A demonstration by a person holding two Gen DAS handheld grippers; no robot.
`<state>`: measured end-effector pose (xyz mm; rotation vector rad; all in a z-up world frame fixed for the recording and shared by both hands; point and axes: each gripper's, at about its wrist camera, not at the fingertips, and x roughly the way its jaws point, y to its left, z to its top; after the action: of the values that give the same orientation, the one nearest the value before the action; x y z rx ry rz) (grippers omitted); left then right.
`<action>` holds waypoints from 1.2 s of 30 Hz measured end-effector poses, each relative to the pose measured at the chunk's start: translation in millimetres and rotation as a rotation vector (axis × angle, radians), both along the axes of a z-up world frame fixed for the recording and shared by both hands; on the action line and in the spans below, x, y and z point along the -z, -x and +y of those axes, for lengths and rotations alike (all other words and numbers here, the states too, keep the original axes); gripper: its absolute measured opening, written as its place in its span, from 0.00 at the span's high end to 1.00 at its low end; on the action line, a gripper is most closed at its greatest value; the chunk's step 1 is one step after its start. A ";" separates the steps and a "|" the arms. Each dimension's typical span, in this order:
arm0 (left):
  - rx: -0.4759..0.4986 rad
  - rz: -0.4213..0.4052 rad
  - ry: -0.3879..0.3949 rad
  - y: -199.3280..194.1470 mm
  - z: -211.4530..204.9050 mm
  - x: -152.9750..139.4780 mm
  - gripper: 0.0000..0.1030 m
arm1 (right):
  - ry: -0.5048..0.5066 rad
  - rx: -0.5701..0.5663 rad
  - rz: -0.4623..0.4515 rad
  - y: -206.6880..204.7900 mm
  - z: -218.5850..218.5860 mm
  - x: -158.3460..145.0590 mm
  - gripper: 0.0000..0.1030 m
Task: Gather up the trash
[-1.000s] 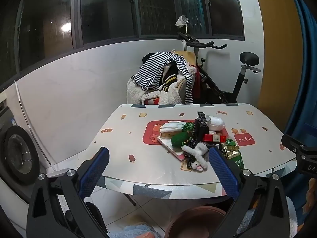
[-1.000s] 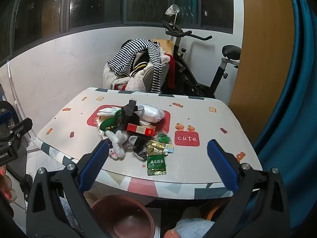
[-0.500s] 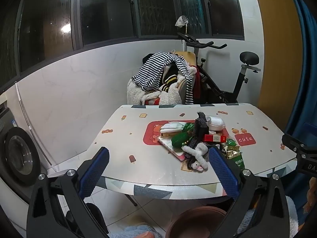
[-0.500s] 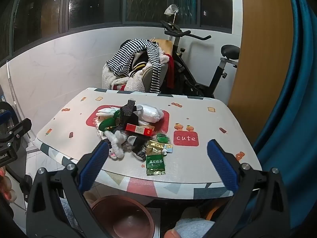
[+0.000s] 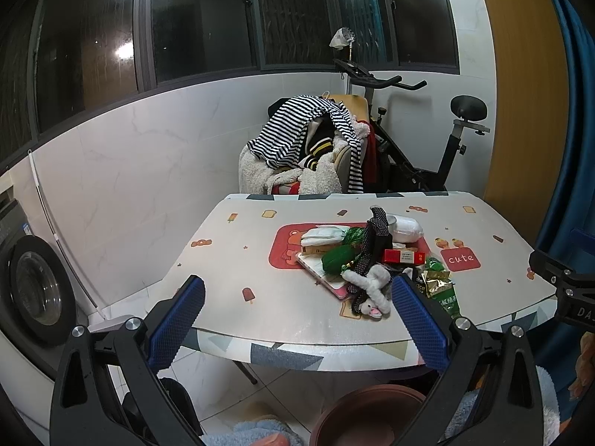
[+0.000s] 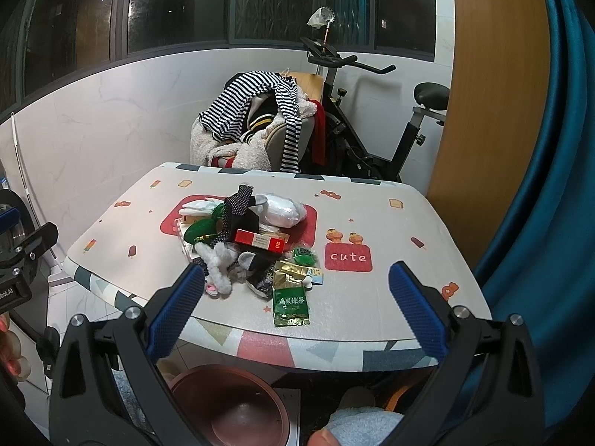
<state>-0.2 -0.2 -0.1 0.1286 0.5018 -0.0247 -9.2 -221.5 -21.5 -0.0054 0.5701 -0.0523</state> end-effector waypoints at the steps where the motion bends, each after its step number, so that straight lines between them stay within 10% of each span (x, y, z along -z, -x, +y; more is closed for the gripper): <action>1: -0.001 0.000 0.000 0.0 0.1 0.0 0.04 | 0.000 0.000 0.001 0.1 0.0 0.0 0.05; 36: -0.002 0.019 0.002 4.7 1.4 15.3 0.04 | -0.003 0.000 0.009 2.0 -0.6 7.9 0.05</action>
<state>-4.9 1.2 -15.3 0.1256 0.5206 -0.0243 -11.2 -222.1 -29.4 -0.0028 0.5787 -0.0516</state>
